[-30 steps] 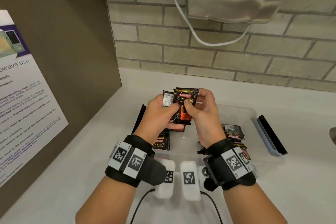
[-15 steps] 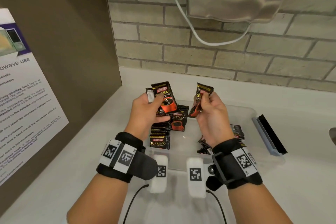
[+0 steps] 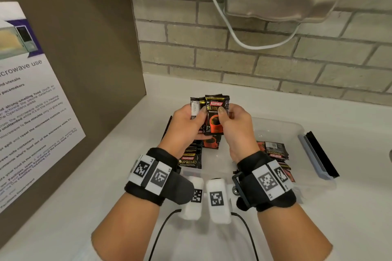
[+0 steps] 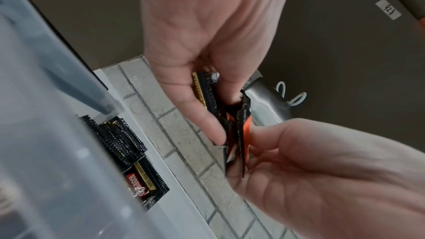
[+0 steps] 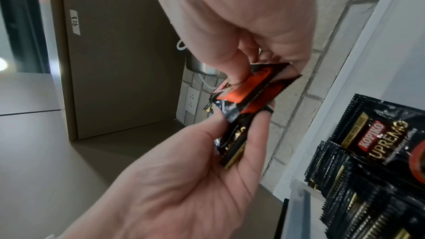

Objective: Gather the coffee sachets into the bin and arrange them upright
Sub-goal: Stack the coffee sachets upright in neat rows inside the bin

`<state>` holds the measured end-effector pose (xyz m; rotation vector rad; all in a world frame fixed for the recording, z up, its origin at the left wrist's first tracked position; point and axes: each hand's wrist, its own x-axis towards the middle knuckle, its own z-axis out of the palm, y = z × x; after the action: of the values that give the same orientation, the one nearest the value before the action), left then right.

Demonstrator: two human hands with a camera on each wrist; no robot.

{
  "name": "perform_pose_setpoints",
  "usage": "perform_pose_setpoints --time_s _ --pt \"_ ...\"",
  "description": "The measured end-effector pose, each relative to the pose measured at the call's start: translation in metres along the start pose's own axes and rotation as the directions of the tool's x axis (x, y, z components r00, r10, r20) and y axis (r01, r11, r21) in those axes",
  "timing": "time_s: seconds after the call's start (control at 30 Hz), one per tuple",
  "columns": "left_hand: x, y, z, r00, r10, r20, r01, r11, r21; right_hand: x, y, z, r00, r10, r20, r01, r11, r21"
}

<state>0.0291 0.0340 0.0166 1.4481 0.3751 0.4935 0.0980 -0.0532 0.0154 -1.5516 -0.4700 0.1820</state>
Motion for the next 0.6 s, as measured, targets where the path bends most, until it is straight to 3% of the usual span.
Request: perform_pose_setpoints --time_s 0.13,0.2,0.27,0.37,0.47,0.6 --pt "0.002 0.001 -0.002 0.994 -0.103 0.044 0.110 0.971 -0.213 0.007 0.000 -0.004 0.997 0.024 -0.068 -0.025 1.000 -0.010" --pt "0.006 -0.001 -0.007 0.997 -0.082 0.012 0.082 0.965 -0.248 0.008 0.000 -0.010 0.994 0.061 -0.094 -0.054 0.996 0.074" --pt "0.007 -0.004 -0.012 0.998 0.054 -0.025 -0.056 0.993 -0.105 0.006 0.000 -0.014 0.988 0.107 -0.109 -0.091 0.986 0.139" --pt "0.007 -0.005 -0.016 0.931 0.365 -0.019 -0.355 0.916 0.188 0.001 0.005 -0.013 0.980 0.192 -0.056 -0.183 0.974 0.136" --pt "0.009 -0.006 -0.013 0.891 0.433 0.138 -0.450 0.881 0.142 -0.004 0.008 -0.008 0.962 0.261 0.075 -0.267 0.959 0.095" --pt "0.017 -0.013 -0.017 0.880 0.421 0.220 -0.472 0.825 0.310 -0.004 0.007 -0.006 0.932 0.310 0.190 -0.340 0.928 0.152"
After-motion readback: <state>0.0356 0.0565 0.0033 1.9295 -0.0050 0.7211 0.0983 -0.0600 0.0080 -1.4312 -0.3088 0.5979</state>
